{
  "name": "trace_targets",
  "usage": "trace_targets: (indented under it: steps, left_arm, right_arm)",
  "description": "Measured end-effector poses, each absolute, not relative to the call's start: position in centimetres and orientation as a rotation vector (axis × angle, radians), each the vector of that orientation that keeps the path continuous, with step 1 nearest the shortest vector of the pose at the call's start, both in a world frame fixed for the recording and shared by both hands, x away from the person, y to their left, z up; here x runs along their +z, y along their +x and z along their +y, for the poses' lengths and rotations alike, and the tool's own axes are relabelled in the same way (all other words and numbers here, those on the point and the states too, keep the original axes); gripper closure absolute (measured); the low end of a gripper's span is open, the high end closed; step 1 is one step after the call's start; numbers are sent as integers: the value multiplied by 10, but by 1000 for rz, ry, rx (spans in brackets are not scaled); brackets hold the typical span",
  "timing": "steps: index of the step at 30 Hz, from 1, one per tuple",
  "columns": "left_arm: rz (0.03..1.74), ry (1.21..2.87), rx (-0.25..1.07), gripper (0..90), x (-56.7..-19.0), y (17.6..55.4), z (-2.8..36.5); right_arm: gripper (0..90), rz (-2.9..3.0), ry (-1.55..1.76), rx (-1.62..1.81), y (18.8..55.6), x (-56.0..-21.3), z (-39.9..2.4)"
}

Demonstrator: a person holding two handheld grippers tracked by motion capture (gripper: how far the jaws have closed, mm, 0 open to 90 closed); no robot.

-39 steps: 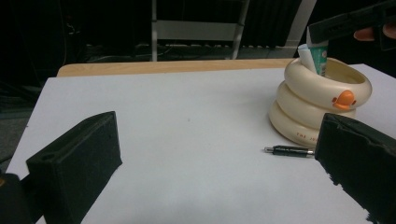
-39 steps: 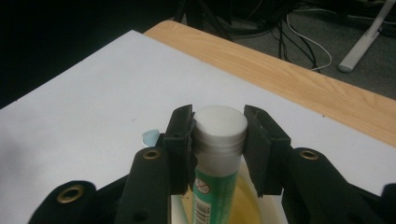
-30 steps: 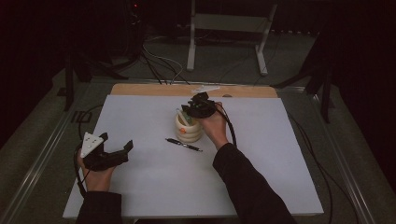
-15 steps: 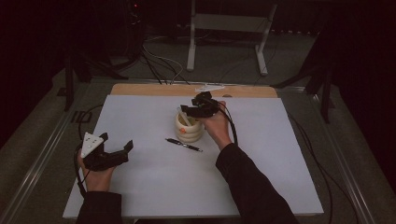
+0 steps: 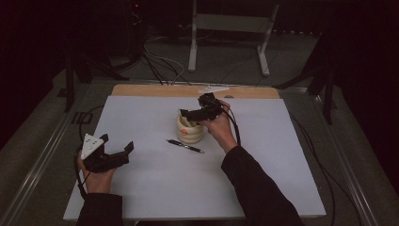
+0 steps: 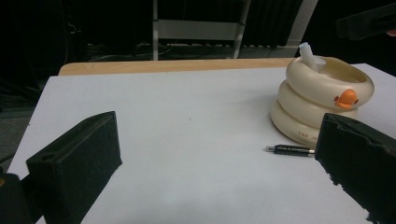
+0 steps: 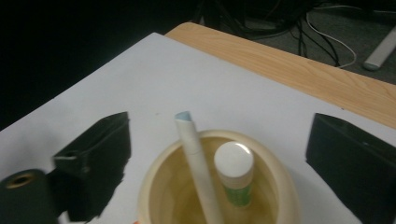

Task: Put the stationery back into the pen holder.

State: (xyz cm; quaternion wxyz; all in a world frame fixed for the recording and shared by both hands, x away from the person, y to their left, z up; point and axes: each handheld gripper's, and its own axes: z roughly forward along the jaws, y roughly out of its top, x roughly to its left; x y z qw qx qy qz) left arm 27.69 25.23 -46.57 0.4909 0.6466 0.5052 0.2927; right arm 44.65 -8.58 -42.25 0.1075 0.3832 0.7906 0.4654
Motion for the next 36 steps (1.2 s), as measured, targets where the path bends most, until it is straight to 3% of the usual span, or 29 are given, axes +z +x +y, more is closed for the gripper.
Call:
trace_targets:
  steps: [3,36]
  left_arm:
    - [1228,1570,711,7,-466,277,252]
    - [1229,1579,712,7,-466,277,251]
  right_arm:
    - [0,2343,1101,1358,443,-422,-85]
    - [6,2390,945,1297,407,-418,-113]
